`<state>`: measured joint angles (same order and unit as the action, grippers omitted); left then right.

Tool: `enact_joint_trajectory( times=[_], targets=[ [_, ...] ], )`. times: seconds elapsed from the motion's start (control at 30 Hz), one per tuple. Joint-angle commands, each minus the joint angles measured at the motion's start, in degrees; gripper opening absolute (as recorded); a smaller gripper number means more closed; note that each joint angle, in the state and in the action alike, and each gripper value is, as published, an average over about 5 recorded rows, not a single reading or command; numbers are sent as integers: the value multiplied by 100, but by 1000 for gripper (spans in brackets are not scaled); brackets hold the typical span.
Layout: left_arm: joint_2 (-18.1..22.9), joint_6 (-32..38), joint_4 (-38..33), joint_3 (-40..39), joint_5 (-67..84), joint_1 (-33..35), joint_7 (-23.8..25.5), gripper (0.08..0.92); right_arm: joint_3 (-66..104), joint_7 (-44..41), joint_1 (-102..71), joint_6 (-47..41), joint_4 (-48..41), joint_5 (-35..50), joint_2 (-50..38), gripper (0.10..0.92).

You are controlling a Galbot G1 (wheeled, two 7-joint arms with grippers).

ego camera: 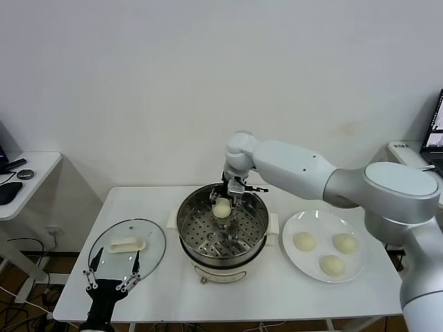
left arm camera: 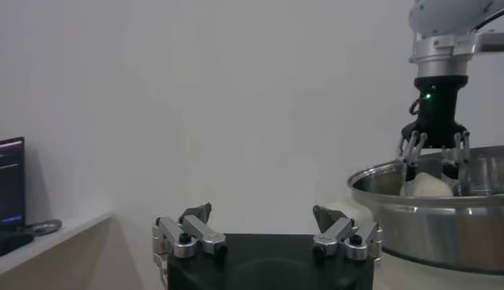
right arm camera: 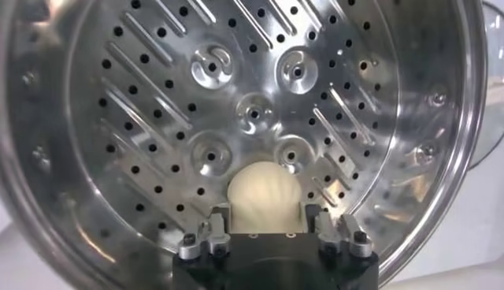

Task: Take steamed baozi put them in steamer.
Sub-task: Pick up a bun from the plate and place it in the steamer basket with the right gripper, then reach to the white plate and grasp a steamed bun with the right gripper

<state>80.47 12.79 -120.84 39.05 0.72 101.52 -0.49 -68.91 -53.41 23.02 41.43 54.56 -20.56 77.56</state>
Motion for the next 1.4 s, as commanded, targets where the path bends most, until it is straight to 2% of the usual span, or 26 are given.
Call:
enact_joint_trajectory(
  times=[0.03, 0.17, 0.4, 0.5, 0.6, 0.7, 0.97, 1.17, 1.4],
  targets=[
    [10, 9, -21, 3, -6, 19, -2, 823, 87, 187, 31, 187, -128, 59, 57, 737],
    [-4, 8, -38, -4, -1, 13, -2, 823, -52, -215, 611, -629, 713, 1026, -364, 806],
    [-105, -165, -114, -61, 168, -49, -172, 823, -538, -784, 1803, -3825, 2545, 2995, -1825, 823],
    [-172, -250, -121, -69, 217, -92, -249, 823, -738, -893, 2131, -4910, 3152, 3229, -2516, 823],
    [-243, -292, -94, -62, 216, -128, -276, 823, -905, -1051, 2268, -5557, 3561, 3313, -3121, 823],
    [-288, -313, -50, -58, 175, -165, -301, 823, -1017, -1059, 2201, -5860, 3774, 3302, -3743, 823],
    [-316, -315, 72, -77, 17, -239, -327, 823, -812, -807, 1080, -5740, 3562, 2864, -4965, 823],
    [-275, -299, 143, -83, -93, -277, -311, 823, -267, -559, -61, -5637, 3244, 2277, -5068, 823],
    [-236, -303, 74, -74, -149, -236, -303, 823, 516, -309, -1154, -5610, 2761, 2048, -4658, 823]
  ],
)
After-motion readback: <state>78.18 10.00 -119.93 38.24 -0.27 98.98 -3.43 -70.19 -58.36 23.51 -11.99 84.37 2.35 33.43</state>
